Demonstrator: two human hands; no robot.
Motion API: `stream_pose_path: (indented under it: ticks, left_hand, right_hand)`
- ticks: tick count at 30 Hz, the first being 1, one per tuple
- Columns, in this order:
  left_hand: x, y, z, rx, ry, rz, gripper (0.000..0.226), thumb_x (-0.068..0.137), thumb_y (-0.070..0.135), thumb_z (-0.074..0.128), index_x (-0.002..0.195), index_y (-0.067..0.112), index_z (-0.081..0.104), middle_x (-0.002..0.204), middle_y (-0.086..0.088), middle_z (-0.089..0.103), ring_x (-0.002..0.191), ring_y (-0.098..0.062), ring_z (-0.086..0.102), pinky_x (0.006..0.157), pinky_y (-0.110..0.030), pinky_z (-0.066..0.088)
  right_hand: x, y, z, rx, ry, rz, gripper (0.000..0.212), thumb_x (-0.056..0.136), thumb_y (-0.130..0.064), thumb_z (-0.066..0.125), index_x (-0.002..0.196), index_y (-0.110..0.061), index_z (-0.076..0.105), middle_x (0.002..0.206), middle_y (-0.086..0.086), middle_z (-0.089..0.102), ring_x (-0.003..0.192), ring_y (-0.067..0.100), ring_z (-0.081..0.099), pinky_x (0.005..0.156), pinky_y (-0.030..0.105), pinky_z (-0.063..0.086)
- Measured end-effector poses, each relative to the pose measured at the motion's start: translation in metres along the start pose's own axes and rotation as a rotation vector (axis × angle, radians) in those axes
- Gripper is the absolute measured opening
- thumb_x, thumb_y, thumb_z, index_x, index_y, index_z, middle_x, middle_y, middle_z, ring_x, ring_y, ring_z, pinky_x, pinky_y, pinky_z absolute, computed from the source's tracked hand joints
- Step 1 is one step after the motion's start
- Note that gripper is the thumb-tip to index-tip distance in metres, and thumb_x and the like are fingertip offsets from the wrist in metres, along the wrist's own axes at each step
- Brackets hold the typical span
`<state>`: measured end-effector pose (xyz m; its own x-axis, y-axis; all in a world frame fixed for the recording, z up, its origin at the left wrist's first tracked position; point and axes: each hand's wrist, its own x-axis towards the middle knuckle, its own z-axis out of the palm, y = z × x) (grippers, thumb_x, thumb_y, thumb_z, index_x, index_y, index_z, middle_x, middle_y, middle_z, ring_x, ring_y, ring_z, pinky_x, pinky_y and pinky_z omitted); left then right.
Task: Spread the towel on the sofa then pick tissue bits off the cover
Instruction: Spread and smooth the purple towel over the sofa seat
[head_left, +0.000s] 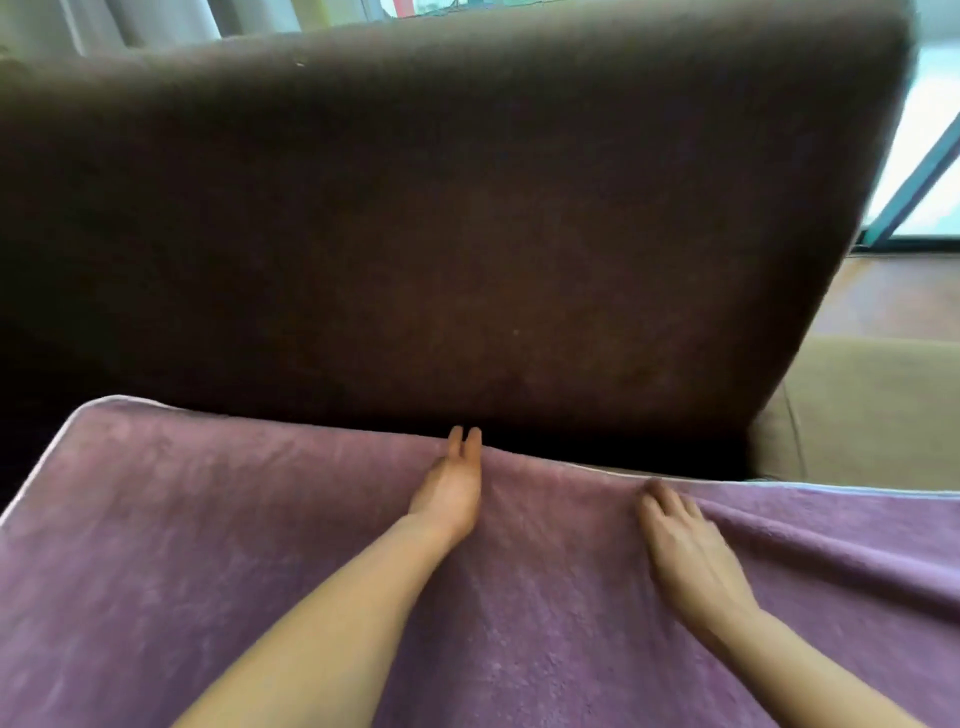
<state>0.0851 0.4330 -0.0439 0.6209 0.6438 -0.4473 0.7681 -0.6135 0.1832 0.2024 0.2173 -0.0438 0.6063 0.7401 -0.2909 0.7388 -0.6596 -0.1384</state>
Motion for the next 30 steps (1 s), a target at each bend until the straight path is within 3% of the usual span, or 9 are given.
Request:
stream_pose_path:
  ticks: [3,6,11,15,19,21,24,27,30]
  left_hand:
    - [0.031,-0.003,-0.017,0.027,-0.067,-0.017,0.072,0.086,-0.005,0.038,0.147,0.022,0.009,0.157,-0.008,0.01,0.136,-0.033,0.032,0.107,-0.043,0.034]
    - [0.047,-0.003,-0.021,0.123,-0.115,-0.004,0.06,0.085,-0.002,0.042,0.141,0.016,0.028,0.145,-0.015,0.037,0.129,-0.035,0.042,0.103,-0.043,0.039]
    - [0.056,0.002,-0.019,0.231,-0.016,0.064,0.029,0.09,0.01,0.04,0.11,0.014,0.061,0.121,-0.015,0.06,0.109,-0.036,0.057,0.086,-0.04,0.047]
    - [0.059,0.003,-0.025,0.167,-0.062,0.077,0.024,0.091,0.032,0.049,0.107,0.022,0.063,0.117,-0.008,0.063,0.105,-0.031,0.059,0.081,-0.036,0.046]
    - [0.059,0.011,-0.032,0.246,-0.141,0.115,0.013,0.088,0.025,0.051,0.094,0.026,0.062,0.114,-0.004,0.062,0.101,-0.027,0.059,0.074,-0.034,0.044]
    - [0.056,0.019,-0.03,0.288,-0.038,0.151,0.017,0.09,0.015,0.046,0.101,0.019,0.058,0.118,-0.008,0.057,0.102,-0.032,0.058,0.076,-0.04,0.045]
    - [0.052,0.027,-0.017,0.142,0.163,0.121,0.03,0.088,-0.002,0.038,0.116,0.009,0.045,0.123,-0.015,0.047,0.104,-0.04,0.056,0.083,-0.047,0.047]
    - [0.048,0.029,0.005,0.07,0.158,0.116,0.032,0.088,-0.003,0.036,0.117,0.009,0.039,0.122,-0.016,0.045,0.106,-0.037,0.052,0.086,-0.045,0.045]
    - [0.049,0.034,0.024,0.101,0.069,0.131,0.031,0.089,0.002,0.036,0.118,0.013,0.041,0.124,-0.014,0.047,0.111,-0.035,0.048,0.092,-0.043,0.041]
  right_hand:
    - [0.027,0.003,-0.008,0.064,0.045,0.033,0.031,0.088,-0.006,0.038,0.116,-0.013,0.046,0.13,0.008,0.043,0.113,0.027,0.047,0.088,0.04,0.048]
    - [0.044,0.005,-0.01,0.127,0.003,0.082,0.043,0.086,-0.003,0.039,0.127,-0.018,0.046,0.132,0.005,0.049,0.112,0.029,0.056,0.087,0.038,0.05]
    - [0.06,0.002,-0.008,0.099,-0.054,0.138,0.032,0.09,-0.011,0.04,0.115,-0.022,0.056,0.115,0.007,0.051,0.098,0.033,0.062,0.078,0.039,0.051]
    - [0.067,0.002,-0.012,0.124,-0.097,0.177,0.029,0.086,-0.007,0.044,0.107,-0.02,0.059,0.113,0.009,0.052,0.098,0.035,0.061,0.078,0.039,0.05]
    - [0.074,0.003,-0.019,0.024,0.018,0.201,0.021,0.087,-0.006,0.044,0.102,-0.014,0.056,0.107,0.011,0.054,0.093,0.036,0.062,0.067,0.036,0.042]
    - [0.075,0.001,-0.021,0.012,0.133,0.224,0.019,0.088,-0.004,0.042,0.104,-0.011,0.05,0.106,0.013,0.051,0.087,0.037,0.063,0.06,0.036,0.038]
    - [0.08,0.0,-0.014,0.053,0.247,0.225,0.018,0.087,0.002,0.041,0.102,-0.008,0.046,0.106,0.014,0.046,0.083,0.037,0.063,0.056,0.038,0.039]
    - [0.078,0.006,0.006,0.112,0.209,0.201,0.023,0.086,0.004,0.037,0.105,-0.007,0.043,0.111,0.017,0.046,0.093,0.038,0.057,0.076,0.043,0.044]
    - [0.07,0.025,0.027,0.12,0.084,0.113,0.027,0.084,0.002,0.035,0.108,-0.008,0.042,0.114,0.016,0.047,0.102,0.036,0.049,0.096,0.042,0.033]
